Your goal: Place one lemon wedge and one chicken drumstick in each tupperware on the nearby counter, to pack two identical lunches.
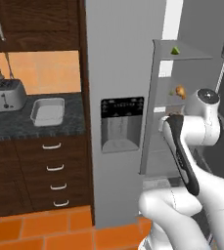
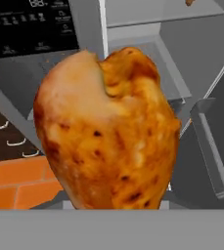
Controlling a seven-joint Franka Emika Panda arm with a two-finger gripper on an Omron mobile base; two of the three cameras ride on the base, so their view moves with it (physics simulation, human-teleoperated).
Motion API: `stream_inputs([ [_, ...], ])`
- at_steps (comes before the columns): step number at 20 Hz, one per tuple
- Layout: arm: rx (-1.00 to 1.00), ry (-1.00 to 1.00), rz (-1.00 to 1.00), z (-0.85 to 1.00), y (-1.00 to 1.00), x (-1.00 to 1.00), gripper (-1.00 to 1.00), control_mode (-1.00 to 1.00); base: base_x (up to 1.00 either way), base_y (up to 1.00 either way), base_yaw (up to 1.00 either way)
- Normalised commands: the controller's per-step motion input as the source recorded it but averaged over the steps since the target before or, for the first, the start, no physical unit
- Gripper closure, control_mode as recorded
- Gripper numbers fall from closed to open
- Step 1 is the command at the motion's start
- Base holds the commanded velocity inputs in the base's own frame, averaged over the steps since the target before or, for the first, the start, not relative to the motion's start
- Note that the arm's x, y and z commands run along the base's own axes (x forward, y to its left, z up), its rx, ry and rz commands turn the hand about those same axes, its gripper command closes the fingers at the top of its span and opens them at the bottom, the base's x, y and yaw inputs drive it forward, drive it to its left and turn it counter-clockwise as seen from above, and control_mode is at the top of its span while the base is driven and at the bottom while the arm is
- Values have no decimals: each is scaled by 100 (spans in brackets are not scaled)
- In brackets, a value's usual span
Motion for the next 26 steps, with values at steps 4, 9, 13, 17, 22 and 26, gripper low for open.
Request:
stream_inputs([
  [4, 0, 0, 0, 0, 0, 0, 100, 100, -18, 100, 28],
  [9, 0, 0, 0, 0, 0, 0, 100, 100, -1, 100, 30],
  [13, 0, 0, 0, 0, 0, 0, 100, 100, 0, 100, 26],
  [17, 0, 0, 0, 0, 0, 0, 100, 100, 13, 100, 20],
  [22, 0, 0, 0, 0, 0, 0, 100, 100, 73, 100, 7],
  [26, 0, 0, 0, 0, 0, 0, 100, 100, 95, 100, 0],
])
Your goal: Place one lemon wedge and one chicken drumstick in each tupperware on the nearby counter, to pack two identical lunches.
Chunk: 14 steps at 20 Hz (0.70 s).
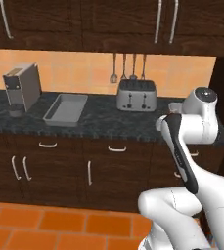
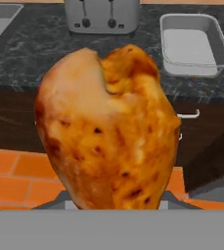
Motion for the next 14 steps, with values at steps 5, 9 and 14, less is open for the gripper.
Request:
stream_inputs([
  [5, 0, 0, 0, 0, 0, 0, 100, 100, 94, 100, 0],
  [9, 0, 0, 0, 0, 0, 0, 100, 100, 100, 100, 0],
  [14, 0, 0, 0, 0, 0, 0, 100, 100, 84, 53, 0],
])
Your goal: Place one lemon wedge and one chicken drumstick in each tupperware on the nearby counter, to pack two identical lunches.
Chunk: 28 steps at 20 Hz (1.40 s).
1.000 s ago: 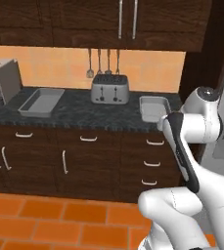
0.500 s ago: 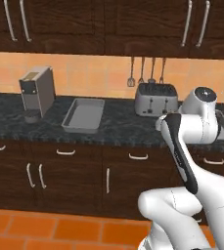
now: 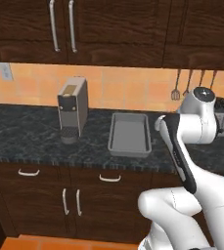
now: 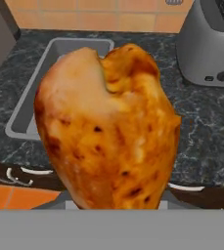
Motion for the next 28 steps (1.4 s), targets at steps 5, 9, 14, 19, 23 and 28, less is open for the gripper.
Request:
stream_inputs([
  [5, 0, 0, 0, 0, 0, 0, 100, 100, 48, 16, -6],
  [9, 0, 0, 0, 0, 0, 0, 100, 100, 62, 21, -9],
  [14, 0, 5, 0, -11, 4, 1, 100, -100, 29, 39, -6],
  [19, 0, 29, 0, -90, 0, 32, 100, -100, 0, 0, 0],
  [23, 4, 27, 0, -88, 0, 73, 100, -100, 0, 0, 0],
  [28, 10, 8, 0, -49, 8, 77, 100, -100, 0, 0, 0],
])
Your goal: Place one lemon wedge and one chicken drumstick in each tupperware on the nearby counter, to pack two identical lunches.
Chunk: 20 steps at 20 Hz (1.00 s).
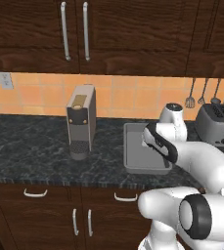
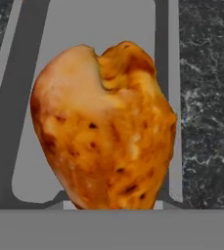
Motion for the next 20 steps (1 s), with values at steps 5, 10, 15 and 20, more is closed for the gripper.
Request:
stream_inputs([
  [5, 0, 10, 0, -47, 11, 65, 100, -100, 0, 0, 0],
  [10, 0, 10, 1, -54, -1, 49, 100, -100, 0, 0, 0],
  [15, 0, 10, 0, -57, 0, 27, 100, -100, 0, 0, 0],
  [20, 0, 6, 0, -57, 4, 6, 100, -100, 0, 0, 0],
])
